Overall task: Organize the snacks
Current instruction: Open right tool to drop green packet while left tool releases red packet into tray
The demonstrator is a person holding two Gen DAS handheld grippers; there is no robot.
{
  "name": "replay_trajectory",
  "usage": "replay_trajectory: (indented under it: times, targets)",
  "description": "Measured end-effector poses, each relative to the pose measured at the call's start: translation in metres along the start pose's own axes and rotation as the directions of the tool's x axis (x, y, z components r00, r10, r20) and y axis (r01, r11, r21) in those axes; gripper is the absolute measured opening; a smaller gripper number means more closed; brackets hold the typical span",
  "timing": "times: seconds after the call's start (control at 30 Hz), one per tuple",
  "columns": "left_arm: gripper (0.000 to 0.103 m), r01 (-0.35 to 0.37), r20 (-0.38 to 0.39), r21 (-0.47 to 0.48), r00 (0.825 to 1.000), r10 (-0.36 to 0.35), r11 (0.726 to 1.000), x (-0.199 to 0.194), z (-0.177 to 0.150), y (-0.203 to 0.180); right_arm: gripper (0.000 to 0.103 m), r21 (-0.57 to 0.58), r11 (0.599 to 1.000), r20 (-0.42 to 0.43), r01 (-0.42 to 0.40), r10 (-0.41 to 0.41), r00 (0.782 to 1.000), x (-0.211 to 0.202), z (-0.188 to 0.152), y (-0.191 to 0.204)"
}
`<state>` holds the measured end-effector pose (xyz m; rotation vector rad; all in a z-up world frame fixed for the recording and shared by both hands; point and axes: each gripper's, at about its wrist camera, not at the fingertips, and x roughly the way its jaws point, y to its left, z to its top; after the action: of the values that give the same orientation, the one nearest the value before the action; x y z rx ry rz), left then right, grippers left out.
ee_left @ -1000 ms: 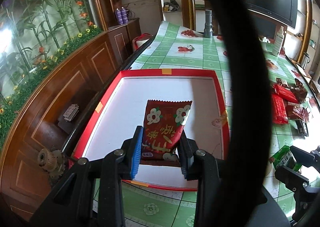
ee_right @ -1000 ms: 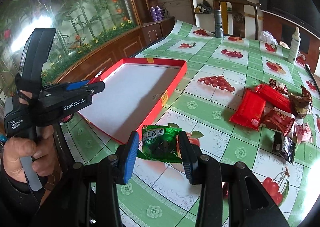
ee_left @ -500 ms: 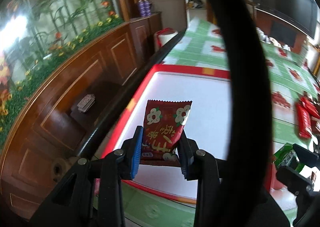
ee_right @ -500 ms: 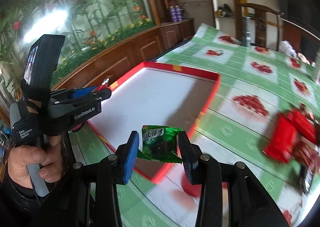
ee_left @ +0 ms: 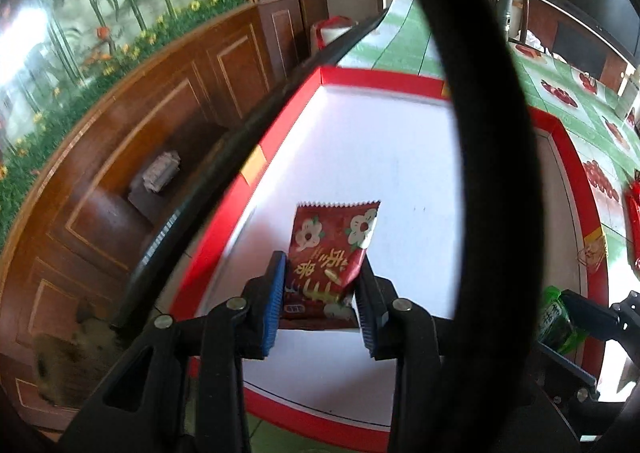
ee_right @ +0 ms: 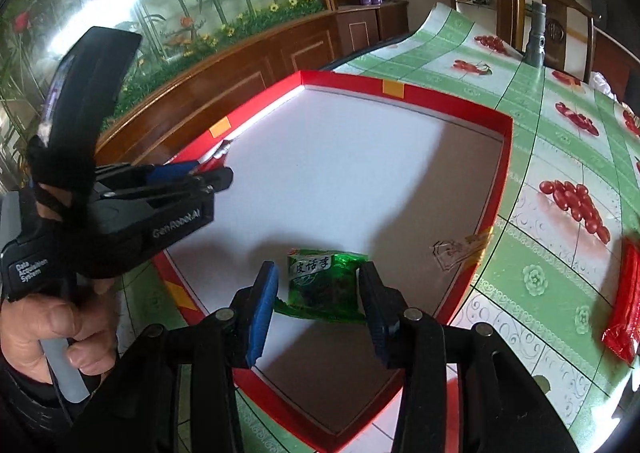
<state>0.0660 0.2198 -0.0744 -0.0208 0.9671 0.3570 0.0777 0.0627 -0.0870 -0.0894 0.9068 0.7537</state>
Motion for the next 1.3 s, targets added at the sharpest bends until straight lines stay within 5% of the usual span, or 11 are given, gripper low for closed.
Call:
replay_trajectory:
  times: [0.17, 0.33, 0.7, 0.97, 1.3]
  targets:
    - [0.068, -0.038, 0.035, -0.010, 0.999, 0.039, 0.999, -0.021, 0.002, 0.003, 0.050, 0.005, 1.000, 0.040, 0.003, -0.003, 0.999, -0.017, 0.000, 0.000]
    - [0.077, -0.076, 0.151, 0.010, 0.986, 0.074, 0.997, -0.069, 0.008, -0.008, 0.064, -0.003, 0.999, 0.137, 0.039, -0.038, 0.990, -0.068, -0.014, -0.004]
    - [0.090, -0.073, 0.440, 0.156, 0.898, -0.003, 0.985, -0.200, 0.009, -0.083, 0.073, 0.224, 0.948, 0.270, 0.224, -0.281, 0.921, -0.189, -0.076, -0.073]
    - [0.090, -0.035, 0.475, 0.248, 0.876, -0.090, 0.968, -0.240, 0.003, -0.129, 0.073, 0.342, 0.899, 0.278, 0.273, -0.374, 0.885, -0.230, -0.114, -0.103]
    - [0.090, -0.029, 0.479, 0.294, 0.869, -0.121, 0.955, -0.256, -0.015, -0.157, 0.073, 0.381, 0.887, 0.305, 0.259, -0.385, 0.871, -0.251, -0.141, -0.114]
